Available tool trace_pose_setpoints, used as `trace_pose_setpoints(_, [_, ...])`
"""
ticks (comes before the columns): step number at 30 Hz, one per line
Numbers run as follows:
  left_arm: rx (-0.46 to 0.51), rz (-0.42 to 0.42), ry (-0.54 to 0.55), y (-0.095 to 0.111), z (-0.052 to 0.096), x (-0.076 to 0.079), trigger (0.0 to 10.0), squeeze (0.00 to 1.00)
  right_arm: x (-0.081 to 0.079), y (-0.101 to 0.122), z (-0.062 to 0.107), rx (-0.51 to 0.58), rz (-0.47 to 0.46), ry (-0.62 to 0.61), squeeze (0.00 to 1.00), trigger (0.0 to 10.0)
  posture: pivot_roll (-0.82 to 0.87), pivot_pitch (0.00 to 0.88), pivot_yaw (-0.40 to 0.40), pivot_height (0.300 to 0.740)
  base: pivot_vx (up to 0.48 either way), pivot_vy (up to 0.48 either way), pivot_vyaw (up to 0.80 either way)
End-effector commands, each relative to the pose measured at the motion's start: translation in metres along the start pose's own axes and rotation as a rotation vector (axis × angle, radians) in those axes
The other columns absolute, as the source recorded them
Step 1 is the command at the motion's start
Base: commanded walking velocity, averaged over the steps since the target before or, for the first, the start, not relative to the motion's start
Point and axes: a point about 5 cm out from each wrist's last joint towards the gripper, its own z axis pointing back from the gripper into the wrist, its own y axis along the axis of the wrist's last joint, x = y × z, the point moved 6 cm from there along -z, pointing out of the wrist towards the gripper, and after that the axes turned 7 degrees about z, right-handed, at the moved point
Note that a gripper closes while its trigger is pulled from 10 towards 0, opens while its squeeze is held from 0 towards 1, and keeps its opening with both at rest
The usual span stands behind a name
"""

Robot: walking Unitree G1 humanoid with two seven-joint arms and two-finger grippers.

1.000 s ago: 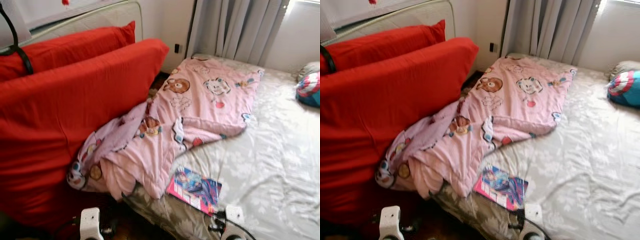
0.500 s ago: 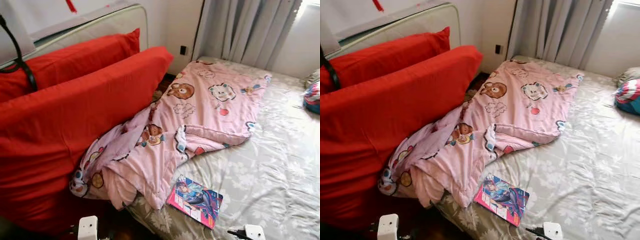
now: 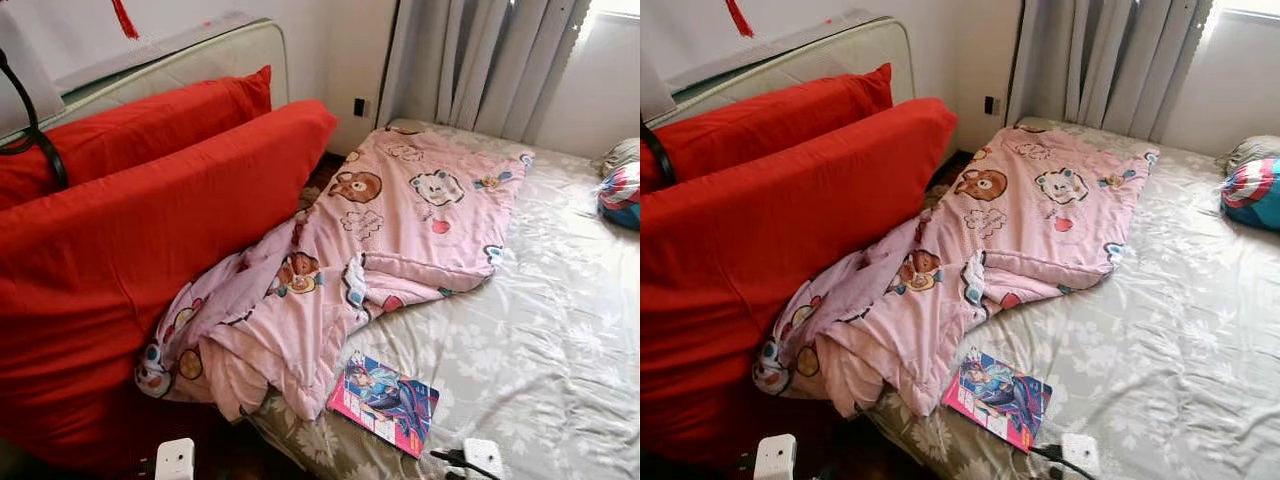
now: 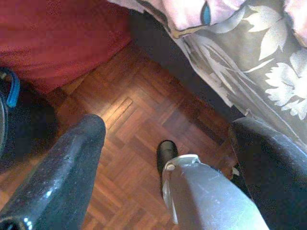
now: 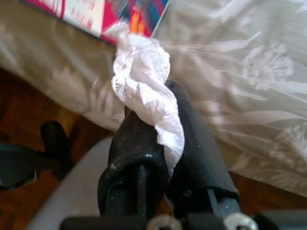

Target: Clean up the room

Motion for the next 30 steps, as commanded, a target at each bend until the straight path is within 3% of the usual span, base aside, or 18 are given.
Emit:
trace_pose_setpoints(1, [-0.06, -0.002, 0.028, -0.018, 0.005, -0.011, 10.0, 0.0, -0.006, -0.004, 0.001, -0.001, 0.013, 0.008, 0.0, 10.0, -0.07, 0.066, -0.034, 0.74, 0.0, 0.0, 0.8])
trace_pose_setpoints(5, [-0.069, 0.0, 0.031, -0.021, 0.006, -0.012, 10.0, 0.0, -0.006, -0.01, 0.003, -0.007, 0.016, 0.017, 0.0, 10.0, -0.07, 0.062, -0.03, 0.74, 0.0, 0.0, 0.8])
trace_pose_setpoints(15, [-0.068, 0.002, 0.036, -0.019, 0.005, -0.014, 10.0, 0.0, 0.026, -0.006, 0.006, 0.003, 0.015, -0.01, 0.0, 10.0, -0.07, 0.046, -0.024, 0.74, 0.0, 0.0, 0.8])
trace_pose_setpoints(24, [-0.063, 0.006, 0.038, -0.018, 0.005, -0.014, 10.0, 0.0, 0.022, 0.0, 0.003, 0.01, 0.014, -0.006, 0.0, 10.0, -0.06, 0.051, -0.03, 0.74, 0.0, 0.0, 0.8])
trace_pose_setpoints(30, [-0.06, 0.011, 0.036, -0.018, 0.005, -0.012, 10.0, 0.0, 0.013, -0.003, 0.002, -0.003, -0.015, -0.018, 0.0, 10.0, -0.07, 0.053, -0.034, 0.74, 0.0, 0.0, 0.16])
